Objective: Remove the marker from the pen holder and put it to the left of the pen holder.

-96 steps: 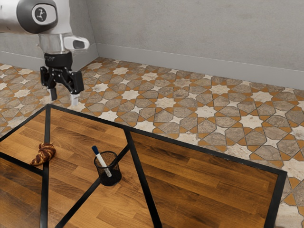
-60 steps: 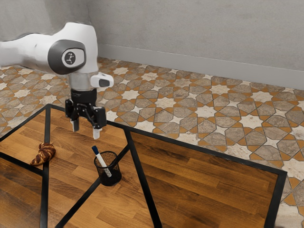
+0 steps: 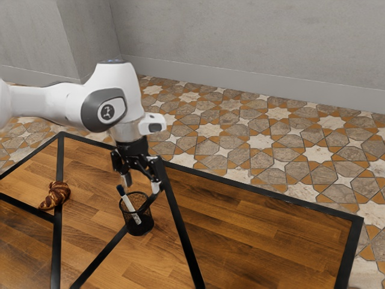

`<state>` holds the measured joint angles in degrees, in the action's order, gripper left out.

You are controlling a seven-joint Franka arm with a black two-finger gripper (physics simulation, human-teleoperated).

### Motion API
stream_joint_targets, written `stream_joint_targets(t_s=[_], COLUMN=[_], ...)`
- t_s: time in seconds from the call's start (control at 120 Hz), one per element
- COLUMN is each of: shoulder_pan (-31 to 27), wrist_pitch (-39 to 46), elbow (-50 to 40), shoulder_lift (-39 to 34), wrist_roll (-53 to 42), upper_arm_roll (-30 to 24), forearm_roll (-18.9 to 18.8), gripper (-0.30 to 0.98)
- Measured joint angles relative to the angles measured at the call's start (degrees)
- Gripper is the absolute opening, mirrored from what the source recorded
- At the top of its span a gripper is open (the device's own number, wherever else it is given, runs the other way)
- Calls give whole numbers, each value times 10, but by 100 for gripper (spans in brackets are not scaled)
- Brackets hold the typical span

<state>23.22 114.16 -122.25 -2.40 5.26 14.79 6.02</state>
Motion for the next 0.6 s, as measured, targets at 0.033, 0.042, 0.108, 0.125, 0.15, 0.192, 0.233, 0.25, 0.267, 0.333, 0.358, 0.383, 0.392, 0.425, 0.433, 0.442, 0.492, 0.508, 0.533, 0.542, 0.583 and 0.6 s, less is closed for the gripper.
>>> stream_joint_targets(t_s=[0.033, 0.042, 0.108, 0.125, 0.15, 0.192, 0.233, 0.25, 0.267, 0.333, 0.358, 0.383, 0.392, 0.425, 0.433, 0.442, 0.492, 0.508, 0.533, 0.542, 0.583, 0.6], shoulder_pan=[-3, -5, -26, -35, -49, -69, -79, -80, -80, -69, -63, -59, -57, -53, -52, -51, -54, -57, -61, -62, -66, -66], wrist_pitch=[10, 15, 51, 60, 73, 92, 109, 116, 123, 146, 153, 158, 160, 166, 167, 168, 174, 176, 178, 178, 181, 183], elbow=[-4, -8, -38, -42, -46, -49, -62, -72, -80, -104, -111, -118, -120, -128, -130, -131, -135, -136, -137, -137, -139, -141], shoulder_lift=[-3, -5, -11, -12, -13, -15, -17, -17, -17, -19, -20, -21, -21, -22, -22, -22, -23, -23, -23, -23, -23, -23], wrist_roll=[0, 0, -4, -5, -6, -9, -11, -11, -12, -15, -16, -17, -17, -19, -20, -21, -24, -26, -28, -29, -32, -33], upper_arm_roll=[1, 2, 12, 14, 15, 17, 18, 18, 18, 18, 18, 18, 18, 21, 22, 24, 32, 34, 35, 36, 37, 38], forearm_roll=[-15, -18, -37, -40, -44, -45, -38, -32, -27, -12, -6, -1, 1, 6, 7, 8, 14, 15, 16, 17, 19, 19], gripper=[67, 67, 67, 67, 67, 67, 67, 67, 67, 67, 67, 67, 67, 67, 67, 67, 67, 67, 67, 67, 67, 67])
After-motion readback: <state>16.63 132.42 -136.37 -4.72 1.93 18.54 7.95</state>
